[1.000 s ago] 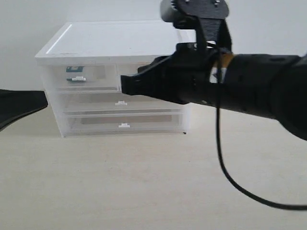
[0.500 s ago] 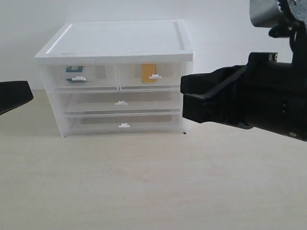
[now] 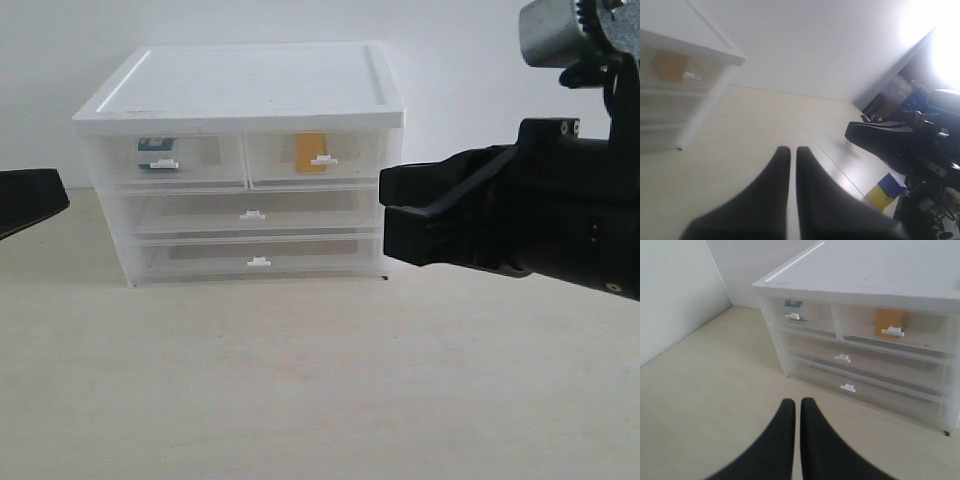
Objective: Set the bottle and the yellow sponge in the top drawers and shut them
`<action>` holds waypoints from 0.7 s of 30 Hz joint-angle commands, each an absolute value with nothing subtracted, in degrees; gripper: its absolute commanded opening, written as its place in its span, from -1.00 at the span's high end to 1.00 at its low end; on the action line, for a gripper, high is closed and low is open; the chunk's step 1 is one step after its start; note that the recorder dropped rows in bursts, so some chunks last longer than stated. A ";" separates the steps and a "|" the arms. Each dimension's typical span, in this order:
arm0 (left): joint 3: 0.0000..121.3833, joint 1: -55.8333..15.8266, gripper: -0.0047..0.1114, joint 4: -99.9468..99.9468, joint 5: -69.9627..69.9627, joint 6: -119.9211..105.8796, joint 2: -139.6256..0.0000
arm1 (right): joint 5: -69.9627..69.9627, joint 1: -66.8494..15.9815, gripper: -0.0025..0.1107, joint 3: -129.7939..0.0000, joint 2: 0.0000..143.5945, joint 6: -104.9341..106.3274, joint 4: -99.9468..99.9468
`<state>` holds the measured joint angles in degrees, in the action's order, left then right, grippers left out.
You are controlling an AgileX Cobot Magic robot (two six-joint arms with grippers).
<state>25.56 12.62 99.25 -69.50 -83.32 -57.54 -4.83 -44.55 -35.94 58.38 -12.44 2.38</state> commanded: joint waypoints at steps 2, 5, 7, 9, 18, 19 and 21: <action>25.20 11.93 0.85 99.95 -69.96 -82.35 -55.88 | -4.93 -44.51 0.96 -35.83 57.80 -12.53 2.40; 25.20 11.93 0.85 99.95 -69.44 -86.00 -51.79 | -4.93 -44.51 0.96 -35.83 57.80 -12.53 2.40; 24.82 11.04 0.85 99.95 -61.90 -90.36 -46.70 | -4.93 -44.51 0.96 -35.83 57.80 -12.53 2.40; 24.08 8.65 0.85 99.95 -52.37 -92.18 -41.51 | -4.93 -44.51 0.96 -35.83 57.80 -12.53 2.40; 21.06 -2.20 0.85 99.95 -13.88 -92.17 -23.48 | -4.93 -44.51 0.96 -35.83 57.80 -12.53 2.40; 20.70 -2.92 0.85 99.95 -11.44 -92.17 -21.44 | -4.93 -44.51 0.96 -35.83 57.80 -12.53 2.40; 19.38 -4.59 0.85 99.95 -6.96 -92.56 -17.16 | -4.93 -44.51 0.96 -35.83 57.80 -12.53 2.40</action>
<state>20.71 -2.37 99.39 -14.10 -91.81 -21.93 -4.62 -44.55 -35.94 58.38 -12.54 2.42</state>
